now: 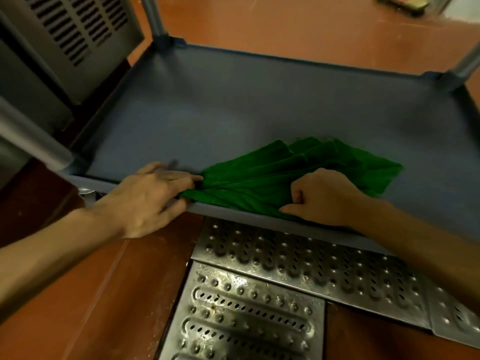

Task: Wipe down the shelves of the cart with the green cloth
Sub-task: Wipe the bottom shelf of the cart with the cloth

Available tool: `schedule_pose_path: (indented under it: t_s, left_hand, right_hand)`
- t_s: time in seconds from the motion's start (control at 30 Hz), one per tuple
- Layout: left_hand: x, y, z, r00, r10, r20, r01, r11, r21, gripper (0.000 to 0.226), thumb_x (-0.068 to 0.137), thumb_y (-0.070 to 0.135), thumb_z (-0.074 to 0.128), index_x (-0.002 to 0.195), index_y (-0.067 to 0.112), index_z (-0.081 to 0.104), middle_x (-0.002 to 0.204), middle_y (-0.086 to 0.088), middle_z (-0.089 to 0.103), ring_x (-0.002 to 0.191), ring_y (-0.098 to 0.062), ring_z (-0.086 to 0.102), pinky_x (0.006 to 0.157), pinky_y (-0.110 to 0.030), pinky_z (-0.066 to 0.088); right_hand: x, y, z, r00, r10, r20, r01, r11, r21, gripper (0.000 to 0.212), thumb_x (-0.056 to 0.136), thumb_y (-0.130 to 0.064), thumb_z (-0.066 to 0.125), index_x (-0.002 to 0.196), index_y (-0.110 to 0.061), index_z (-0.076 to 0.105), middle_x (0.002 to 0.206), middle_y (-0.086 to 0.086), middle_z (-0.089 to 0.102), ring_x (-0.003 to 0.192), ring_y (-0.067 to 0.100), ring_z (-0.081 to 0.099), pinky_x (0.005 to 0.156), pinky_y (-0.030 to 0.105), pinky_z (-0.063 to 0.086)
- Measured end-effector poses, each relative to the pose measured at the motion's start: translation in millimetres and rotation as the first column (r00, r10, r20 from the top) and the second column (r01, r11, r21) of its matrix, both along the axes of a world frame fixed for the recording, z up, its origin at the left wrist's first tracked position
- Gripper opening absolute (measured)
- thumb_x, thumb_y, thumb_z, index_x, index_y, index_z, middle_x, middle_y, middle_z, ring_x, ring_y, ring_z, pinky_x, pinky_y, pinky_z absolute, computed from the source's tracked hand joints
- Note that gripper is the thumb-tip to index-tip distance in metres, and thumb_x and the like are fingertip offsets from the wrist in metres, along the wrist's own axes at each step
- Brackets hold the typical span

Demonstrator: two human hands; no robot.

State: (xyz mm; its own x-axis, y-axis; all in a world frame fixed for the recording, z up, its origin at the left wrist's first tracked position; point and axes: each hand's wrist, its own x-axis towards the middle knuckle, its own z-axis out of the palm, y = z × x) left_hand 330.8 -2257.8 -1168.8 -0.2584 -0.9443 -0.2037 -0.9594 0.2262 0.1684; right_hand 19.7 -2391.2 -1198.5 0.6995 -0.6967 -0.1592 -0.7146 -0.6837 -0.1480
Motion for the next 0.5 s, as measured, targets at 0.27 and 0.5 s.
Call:
schedule_pose_path:
  t_s: [0.27, 0.5]
  left_hand:
    - [52, 22, -2, 0.985, 0.147, 0.087, -0.144, 0.989, -0.046, 0.057, 0.092, 0.044, 0.033, 0.139, 0.021, 0.055, 0.15, 0.0, 0.049, 0.143, -0.019, 0.039, 0.117, -0.046, 0.028]
    - [74, 36, -1, 0.964, 0.228, 0.137, -0.214, 0.971, -0.105, 0.054, 0.094, 0.044, 0.036, 0.134, 0.016, 0.06, 0.148, -0.007, 0.051, 0.137, -0.028, 0.047, 0.109, -0.055, 0.039]
  right_hand:
    - [63, 8, 5, 0.995, 0.09, 0.053, -0.091, 0.996, 0.018, 0.043, 0.081, -0.06, 0.065, 0.065, -0.02, 0.062, 0.063, -0.007, 0.061, 0.061, 0.009, 0.057, 0.065, 0.031, 0.051]
    - [112, 17, 4, 0.985, 0.135, 0.11, -0.138, 0.99, 0.018, 0.03, 0.082, -0.048, 0.072, 0.081, -0.02, 0.06, 0.087, -0.004, 0.06, 0.09, 0.019, 0.057, 0.072, 0.031, 0.043]
